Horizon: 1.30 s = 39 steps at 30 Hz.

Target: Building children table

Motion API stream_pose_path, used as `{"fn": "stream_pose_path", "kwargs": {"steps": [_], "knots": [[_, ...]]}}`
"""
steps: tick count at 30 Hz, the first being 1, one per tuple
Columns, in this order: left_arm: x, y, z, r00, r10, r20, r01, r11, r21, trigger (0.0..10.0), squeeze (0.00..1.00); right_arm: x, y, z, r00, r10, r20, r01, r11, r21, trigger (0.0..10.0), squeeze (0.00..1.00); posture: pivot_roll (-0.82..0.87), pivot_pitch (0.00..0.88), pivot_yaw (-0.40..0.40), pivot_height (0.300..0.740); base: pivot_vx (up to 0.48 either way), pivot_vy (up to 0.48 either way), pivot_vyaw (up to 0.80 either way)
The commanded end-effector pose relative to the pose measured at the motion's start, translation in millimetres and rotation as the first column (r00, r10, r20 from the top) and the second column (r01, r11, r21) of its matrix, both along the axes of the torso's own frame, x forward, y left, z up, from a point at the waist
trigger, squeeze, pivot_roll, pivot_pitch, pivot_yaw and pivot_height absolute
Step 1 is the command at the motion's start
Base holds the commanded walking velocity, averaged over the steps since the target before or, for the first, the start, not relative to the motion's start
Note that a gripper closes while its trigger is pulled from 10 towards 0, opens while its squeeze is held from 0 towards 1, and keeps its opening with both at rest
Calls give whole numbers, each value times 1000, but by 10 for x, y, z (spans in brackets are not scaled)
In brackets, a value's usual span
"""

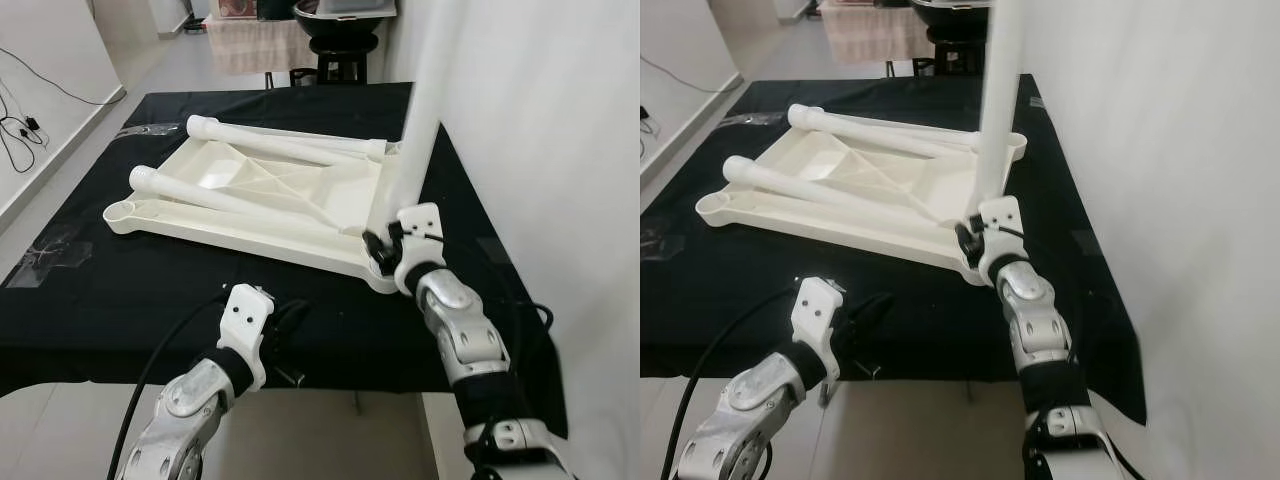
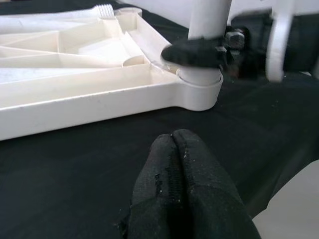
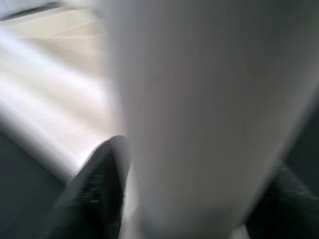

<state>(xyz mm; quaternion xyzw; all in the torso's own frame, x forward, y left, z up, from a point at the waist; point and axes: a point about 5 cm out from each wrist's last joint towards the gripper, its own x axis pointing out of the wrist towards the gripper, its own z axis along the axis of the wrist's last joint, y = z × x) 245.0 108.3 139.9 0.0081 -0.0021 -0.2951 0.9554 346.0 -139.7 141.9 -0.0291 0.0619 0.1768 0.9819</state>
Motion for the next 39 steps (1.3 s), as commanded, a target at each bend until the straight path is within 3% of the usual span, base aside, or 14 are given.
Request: {"fn": "stream_pose_path", "kwargs": {"steps": [1, 4, 7, 10, 14, 15, 23, 30, 32, 33, 34, 35, 37, 39], "knots": [[20, 19, -25, 1000, 9, -17, -9, 1000, 6, 10000, 0, -63, 108, 229, 950, 303, 71, -306, 951, 33, 10000, 0, 8, 93, 0, 740, 0, 0, 0], [37, 5, -18, 1000, 6, -12, -6, 1000, 4, 10000, 0, -49, 65, 342, 876, 476, 77, -474, 880, -37, 10000, 0, 6, 83, 0, 740, 0, 0, 0], [39, -4, -18, 1000, 5, -11, -5, 1000, 2, 10000, 0, -11, 44, 367, 853, 518, 61, -517, 855, -44, 10000, 0, 6, 80, -1, 740, 0, 0, 0], [45, -37, -28, 1000, 3, -8, -3, 1000, 0, 10000, 0, 116, -19, 430, 789, 614, 18, -613, 790, -30, 10000, 0, 13, 66, -10, 740, 0, 0, 0], [51, -45, -25, 1000, 3, -4, -3, 1000, 0, 10000, 0, 185, -42, 436, 784, 621, -7, -620, 783, -49, 10000, 0, 17, 61, -12, 740, 0, 0, 0], [58, -41, -11, 1000, 7, 2, -7, 1000, -2, 10000, 0, 244, -54, 478, 792, 610, 4, -610, 792, -13, 0, 0, 17, 59, -15, 740, 0, 0, 0], [50, -32, -15, 1000, 10, 4, -10, 1000, 4, 10000, 0, 215, -79, 490, 754, 656, 28, -656, 752, 66, 0, 0, 12, 63, -12, 740, 0, 0, 0], [45, -38, -21, 1000, 6, 0, -6, 1000, 1, 10000, 0, 165, -206, 386, 791, 611, 45, -612, 787, 77, 0, 0, -5, 78, -9, 740, 0, 0, 0], [38, -37, -35, 1000, 2, -4, -2, 1000, 1, 10000, 0, 94, -259, 145, 906, 423, 6, -422, 902, 89, 0, 0, -10, 78, -13, 740, 0, 0, 0], [38, -34, -38, 1000, 1, -5, -1, 1000, 4, 10000, 0, 65, -275, -12, 977, 212, -15, -212, 977, 10, 0, 0, -2, 82, -12, 740, 0, 0, 0], [38, -34, -38, 1000, 1, -5, -1, 1000, 4, 10000, 0, 65, -275, -12, 977, 212, -15, -212, 977, 10, 0, 0, -2, 82, -12, 740, 0, 0, 0], [41, -24, -40, 1000, 0, -6, 0, 1000, 5, 10000, 0, 17, -300, -105, 999, -46, 7, 46, 999, -16, 0, 0, -7, 86, -7, 740, 0, 0, 0], [46, -10, -40, 1000, 2, -9, -2, 1000, 3, 10000, 0, -245, -203, -314, 948, -308, -76, 314, 945, 85, 0, 0, -12, 87, -3, 740, 0, 0, 0], [61, 0, -48, 1000, -4, -9, 4, 1000, 8, 10000, 0, -291, 89, -104, 994, -50, 93, 53, 998, -27, 0, 0, -37, 77, 21, 740, 0, 0, 0]]}}
